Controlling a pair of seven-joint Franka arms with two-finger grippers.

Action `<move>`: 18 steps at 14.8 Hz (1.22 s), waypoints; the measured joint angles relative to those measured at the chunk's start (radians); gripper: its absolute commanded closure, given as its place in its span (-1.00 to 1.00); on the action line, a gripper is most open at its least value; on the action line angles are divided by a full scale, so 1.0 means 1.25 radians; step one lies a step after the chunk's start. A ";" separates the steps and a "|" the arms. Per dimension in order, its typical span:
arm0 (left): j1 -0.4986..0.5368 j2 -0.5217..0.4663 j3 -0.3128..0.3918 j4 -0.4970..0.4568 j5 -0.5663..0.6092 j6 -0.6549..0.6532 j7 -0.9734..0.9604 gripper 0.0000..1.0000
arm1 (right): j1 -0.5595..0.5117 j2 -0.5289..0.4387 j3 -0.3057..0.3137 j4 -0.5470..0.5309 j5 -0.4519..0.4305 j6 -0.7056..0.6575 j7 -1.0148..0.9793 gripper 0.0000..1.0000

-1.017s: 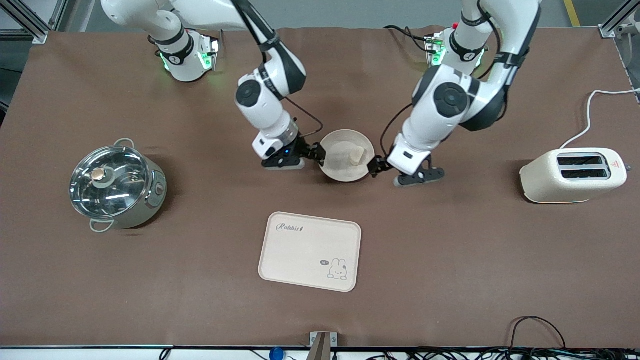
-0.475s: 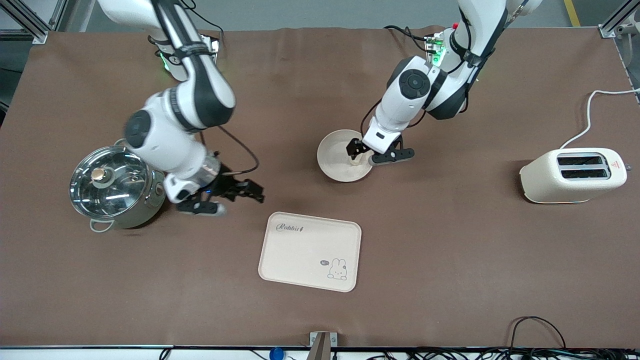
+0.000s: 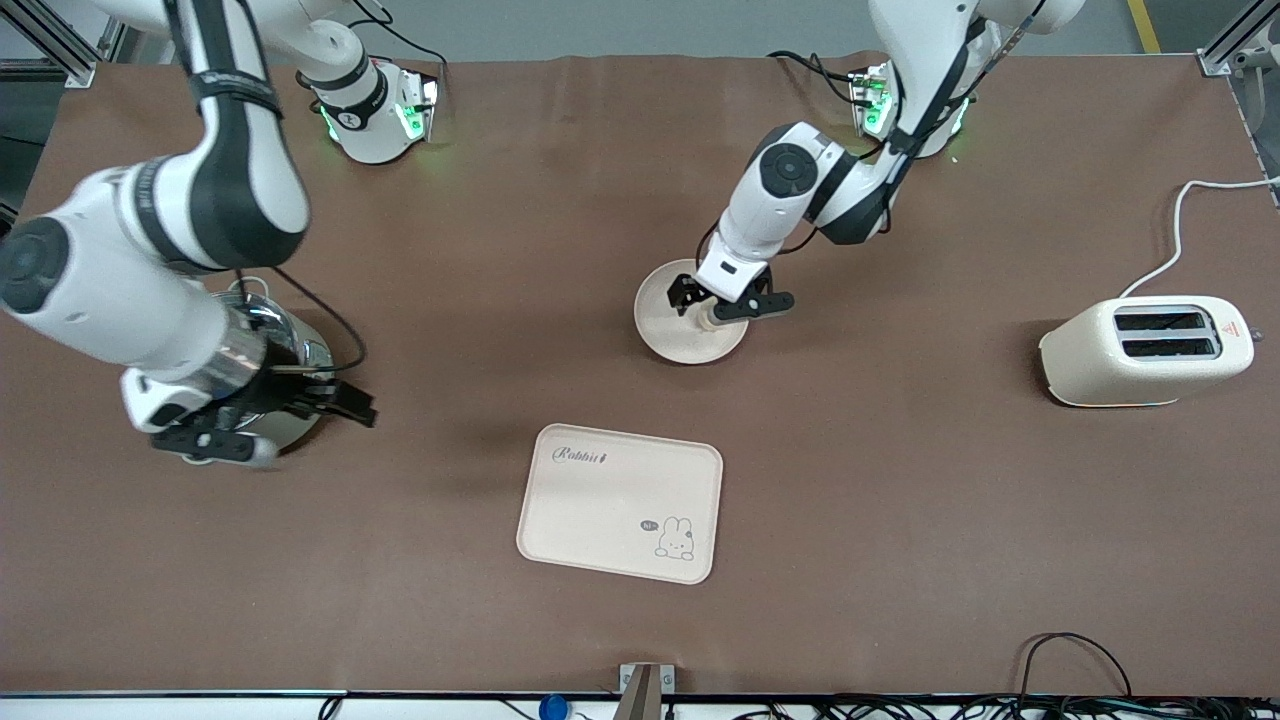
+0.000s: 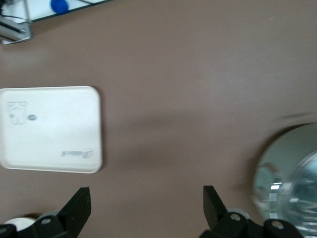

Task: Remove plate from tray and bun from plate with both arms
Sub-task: 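Open the right gripper and withdraw while the left gripper grasps the bun, then lift the bun off the plate with the left gripper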

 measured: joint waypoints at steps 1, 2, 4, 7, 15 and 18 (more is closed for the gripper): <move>-0.008 0.008 0.000 -0.008 0.011 0.013 -0.011 -1.00 | -0.012 -0.013 -0.011 0.006 -0.028 -0.029 -0.028 -1.00; -0.009 0.011 0.000 -0.021 0.018 0.038 -0.013 -1.00 | -0.022 -0.029 -0.018 0.015 -0.052 -0.066 -0.044 -1.00; -0.008 0.012 0.002 -0.060 0.028 0.092 -0.014 -1.00 | -0.042 -0.065 -0.019 0.040 -0.111 -0.140 -0.055 -1.00; -0.003 0.012 0.004 -0.088 0.037 0.116 -0.013 -0.98 | -0.097 -0.129 0.034 0.064 -0.171 -0.211 -0.056 -1.00; -0.002 0.056 0.005 -0.090 0.085 0.165 -0.013 0.03 | -0.377 -0.253 0.319 0.042 -0.224 -0.273 -0.076 -1.00; -0.001 0.055 0.006 -0.089 0.089 0.165 -0.013 0.22 | -0.388 -0.280 0.330 0.010 -0.229 -0.289 -0.077 -1.00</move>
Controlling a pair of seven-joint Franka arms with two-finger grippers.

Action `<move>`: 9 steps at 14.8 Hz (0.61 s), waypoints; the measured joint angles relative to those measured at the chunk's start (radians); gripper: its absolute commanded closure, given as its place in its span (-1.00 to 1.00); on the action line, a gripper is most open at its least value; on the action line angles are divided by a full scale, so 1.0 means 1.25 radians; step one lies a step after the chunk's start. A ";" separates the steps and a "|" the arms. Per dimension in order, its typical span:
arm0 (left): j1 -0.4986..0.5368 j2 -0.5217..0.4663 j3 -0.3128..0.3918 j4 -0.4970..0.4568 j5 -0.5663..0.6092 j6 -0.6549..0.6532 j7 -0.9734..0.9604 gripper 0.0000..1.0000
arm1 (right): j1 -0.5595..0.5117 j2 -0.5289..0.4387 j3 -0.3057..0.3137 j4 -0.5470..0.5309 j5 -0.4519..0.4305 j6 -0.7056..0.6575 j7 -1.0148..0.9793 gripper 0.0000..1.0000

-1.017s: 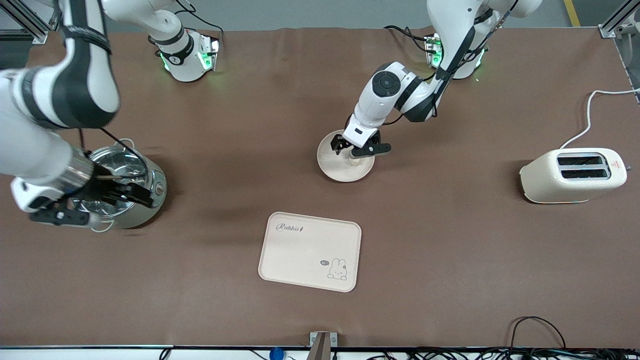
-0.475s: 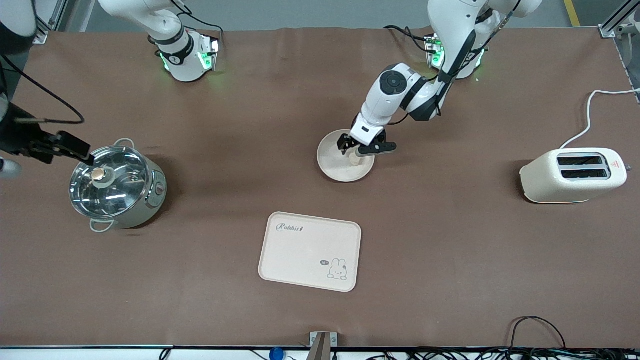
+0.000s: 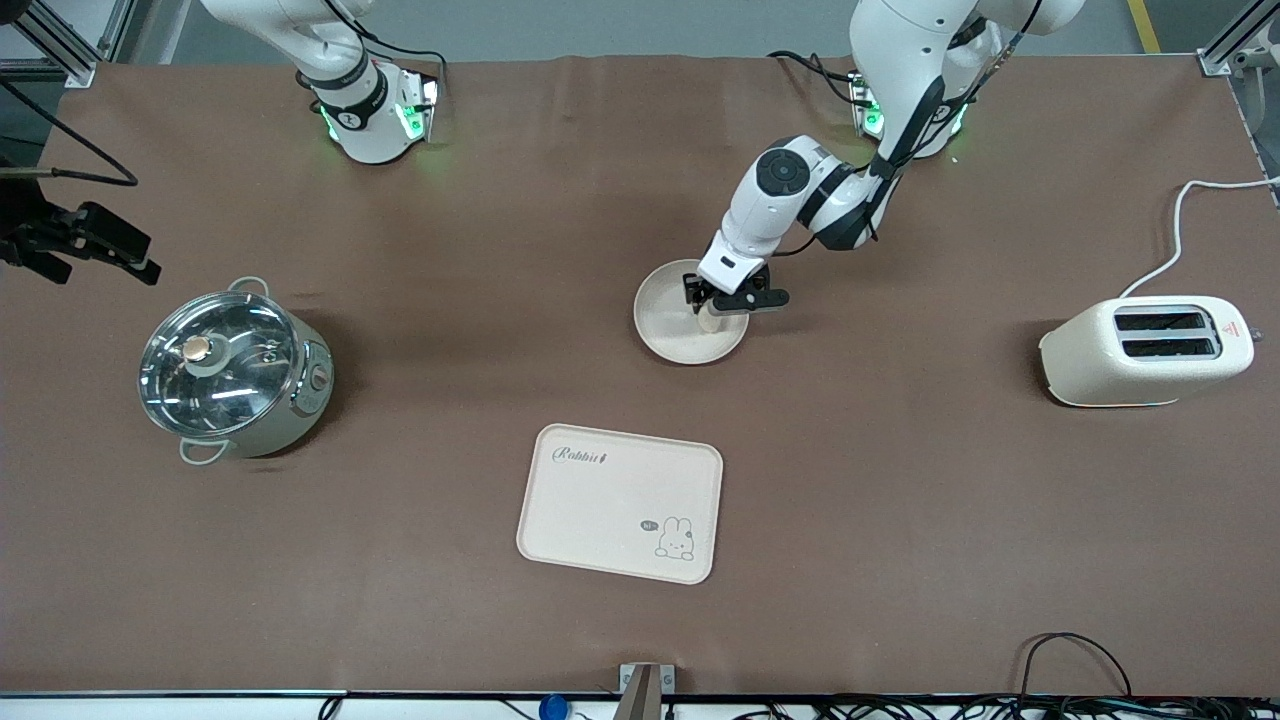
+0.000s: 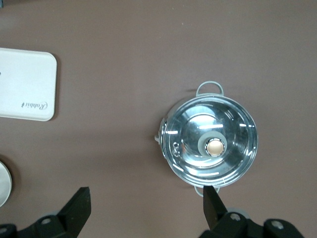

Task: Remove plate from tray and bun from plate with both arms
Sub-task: 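Lift the bun off the plate with the left gripper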

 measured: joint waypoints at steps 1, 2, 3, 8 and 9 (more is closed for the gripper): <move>0.001 0.000 0.000 0.000 0.000 0.000 0.000 0.22 | -0.001 -0.002 0.000 -0.002 -0.002 -0.004 0.000 -1.00; 0.001 0.000 0.000 0.001 0.000 0.000 0.000 0.22 | -0.001 -0.002 0.001 -0.001 -0.003 -0.004 0.000 -1.00; 0.002 -0.001 0.000 0.005 0.001 -0.002 0.000 0.23 | -0.002 -0.003 0.001 0.001 -0.004 -0.004 0.000 -1.00; 0.086 -0.046 0.004 0.179 0.028 -0.297 0.041 0.24 | -0.002 -0.004 0.004 0.006 -0.005 -0.002 0.000 -1.00; 0.112 -0.055 0.005 0.219 0.029 -0.342 0.072 0.29 | -0.002 -0.004 0.005 0.006 -0.005 -0.001 0.000 -1.00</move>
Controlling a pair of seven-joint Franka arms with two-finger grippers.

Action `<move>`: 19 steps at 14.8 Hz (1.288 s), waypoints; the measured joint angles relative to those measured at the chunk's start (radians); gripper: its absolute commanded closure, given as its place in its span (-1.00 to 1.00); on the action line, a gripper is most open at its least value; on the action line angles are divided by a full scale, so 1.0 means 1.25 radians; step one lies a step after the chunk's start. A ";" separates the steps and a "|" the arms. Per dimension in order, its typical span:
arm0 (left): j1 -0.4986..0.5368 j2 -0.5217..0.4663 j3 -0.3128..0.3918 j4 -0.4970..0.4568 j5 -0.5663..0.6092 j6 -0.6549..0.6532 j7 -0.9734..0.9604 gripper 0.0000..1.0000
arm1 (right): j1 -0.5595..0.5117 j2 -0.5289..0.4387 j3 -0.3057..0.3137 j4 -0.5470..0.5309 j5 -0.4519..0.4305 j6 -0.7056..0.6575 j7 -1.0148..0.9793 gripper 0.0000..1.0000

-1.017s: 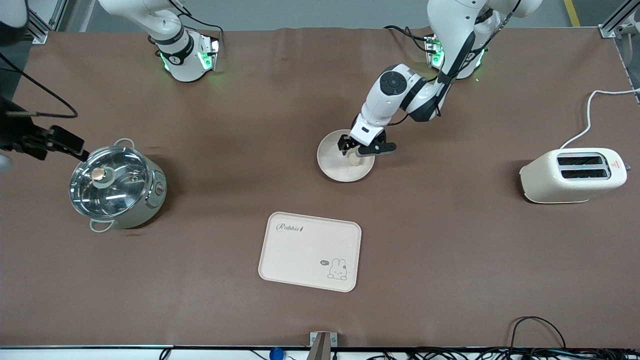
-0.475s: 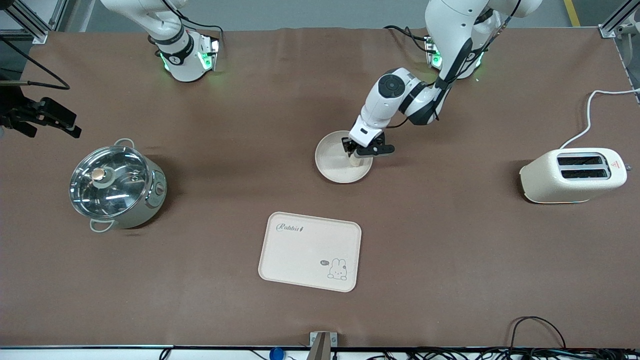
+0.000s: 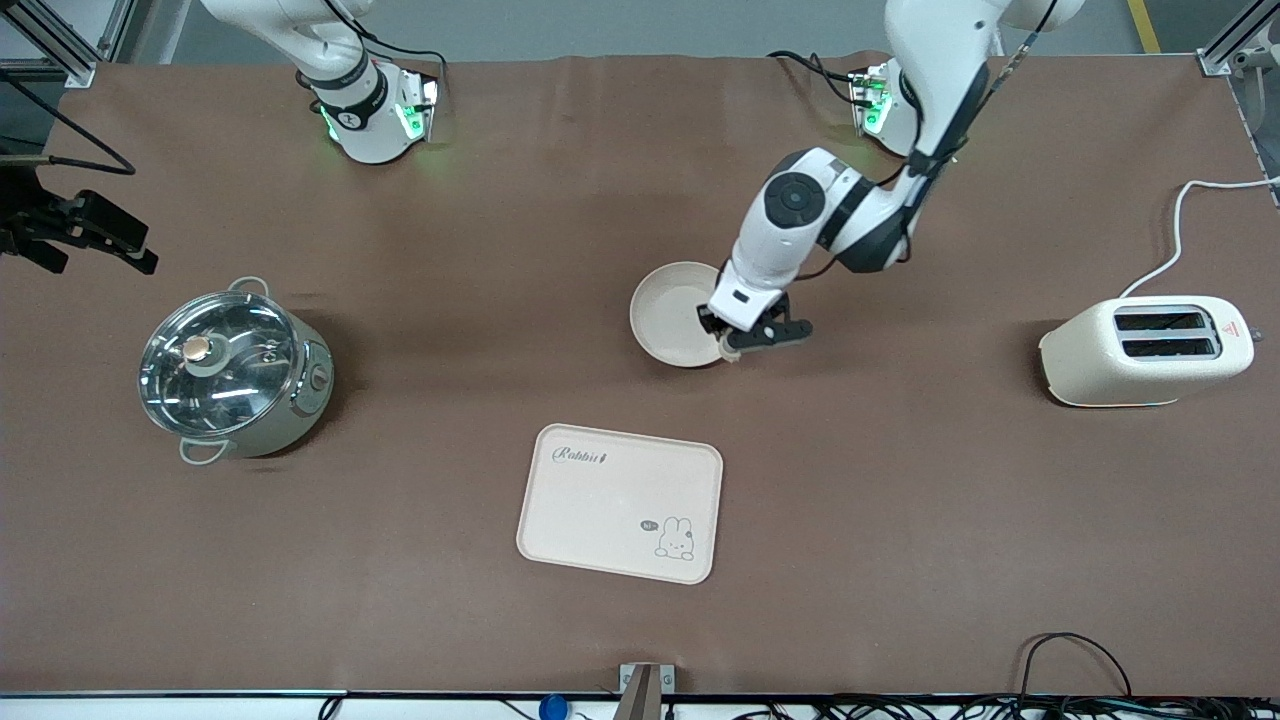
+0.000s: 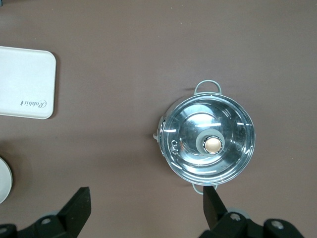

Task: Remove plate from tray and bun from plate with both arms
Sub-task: 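Lift the bun off the plate with the left gripper, then carry the bun toward the toaster and lower it with the left gripper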

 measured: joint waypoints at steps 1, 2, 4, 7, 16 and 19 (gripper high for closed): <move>0.031 -0.005 0.001 0.027 0.001 -0.027 0.041 0.29 | 0.000 0.000 0.000 0.000 0.000 0.000 0.000 -1.00; 0.064 -0.006 0.001 0.041 0.001 -0.039 0.087 0.29 | 0.000 0.000 0.001 0.000 0.000 0.000 0.000 -1.00; 0.133 0.002 0.004 0.043 0.002 -0.043 0.199 0.28 | 0.000 0.000 0.001 0.000 0.000 0.001 0.000 -1.00; 0.260 0.035 0.004 0.043 0.002 -0.030 0.404 0.29 | 0.000 0.000 0.003 0.000 0.000 0.009 0.000 -1.00; 0.355 0.139 -0.003 0.058 0.003 0.045 0.591 0.28 | 0.001 0.000 0.009 0.000 0.000 0.012 0.000 -1.00; 0.354 0.166 -0.006 0.073 0.003 0.054 0.591 0.16 | 0.001 0.000 0.009 0.000 0.000 0.012 0.000 -1.00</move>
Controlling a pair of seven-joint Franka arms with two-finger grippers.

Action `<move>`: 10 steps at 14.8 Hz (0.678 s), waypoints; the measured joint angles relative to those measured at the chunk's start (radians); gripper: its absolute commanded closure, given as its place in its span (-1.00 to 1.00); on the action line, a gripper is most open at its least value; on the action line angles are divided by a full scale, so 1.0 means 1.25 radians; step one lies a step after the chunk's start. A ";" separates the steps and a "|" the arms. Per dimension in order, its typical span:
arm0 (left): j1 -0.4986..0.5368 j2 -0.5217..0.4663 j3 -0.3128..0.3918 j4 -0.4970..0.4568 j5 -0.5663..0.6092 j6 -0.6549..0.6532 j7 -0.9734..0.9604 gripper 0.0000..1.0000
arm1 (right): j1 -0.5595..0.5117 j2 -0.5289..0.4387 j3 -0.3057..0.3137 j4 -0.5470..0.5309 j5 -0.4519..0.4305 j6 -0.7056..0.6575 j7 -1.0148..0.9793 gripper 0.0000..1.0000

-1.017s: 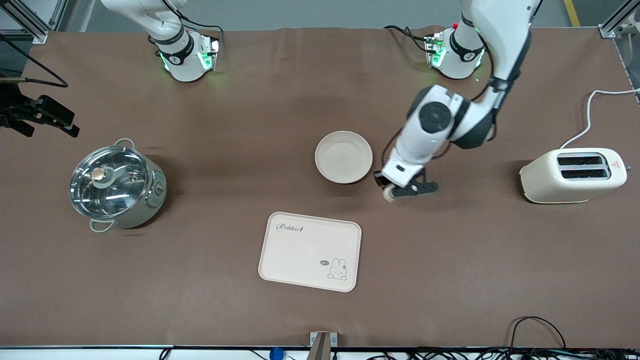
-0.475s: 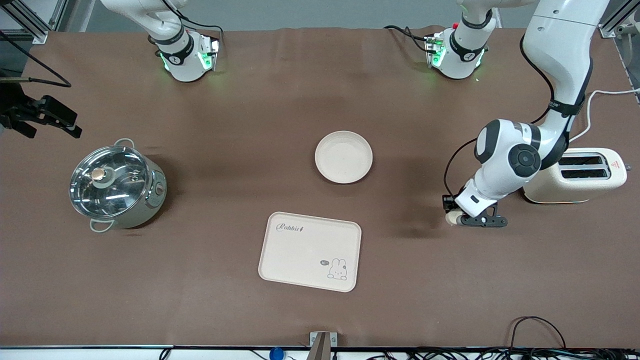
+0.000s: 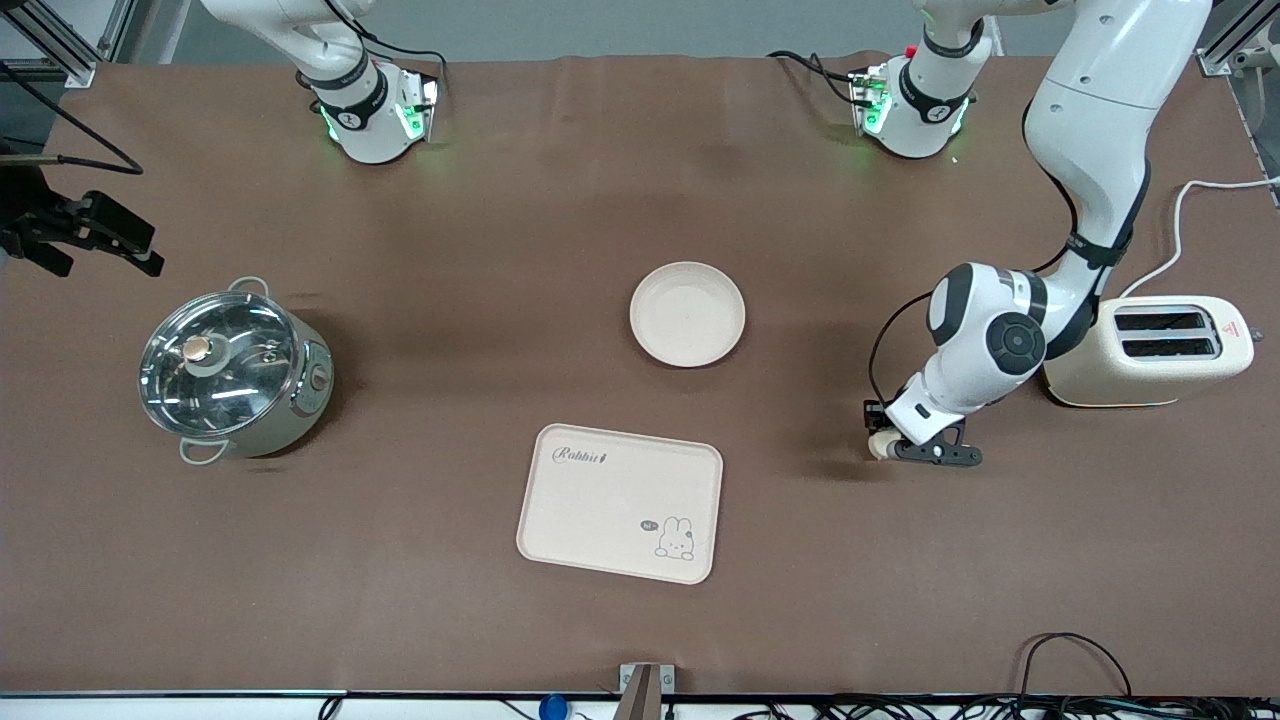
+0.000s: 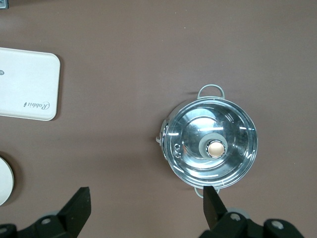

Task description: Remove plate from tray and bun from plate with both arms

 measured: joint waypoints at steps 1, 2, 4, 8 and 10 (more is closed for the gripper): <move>0.000 0.001 0.000 0.003 0.000 0.000 0.000 -0.22 | 0.000 0.000 0.000 0.000 0.000 0.000 0.000 -1.00; 0.000 0.001 0.000 0.004 0.000 0.000 0.000 -0.73 | 0.000 0.000 0.000 0.000 0.000 0.000 0.000 -1.00; 0.000 0.001 0.000 0.008 0.000 0.000 0.000 -1.00 | 0.000 0.000 0.000 0.000 0.000 0.000 0.000 -1.00; 0.000 -0.011 0.000 0.023 0.000 0.000 -0.001 -1.00 | 0.000 0.000 0.000 0.000 0.000 0.000 0.000 -1.00; 0.003 -0.059 0.000 0.062 0.000 -0.051 -0.006 -1.00 | 0.000 0.000 0.000 0.000 0.000 -0.001 0.000 -1.00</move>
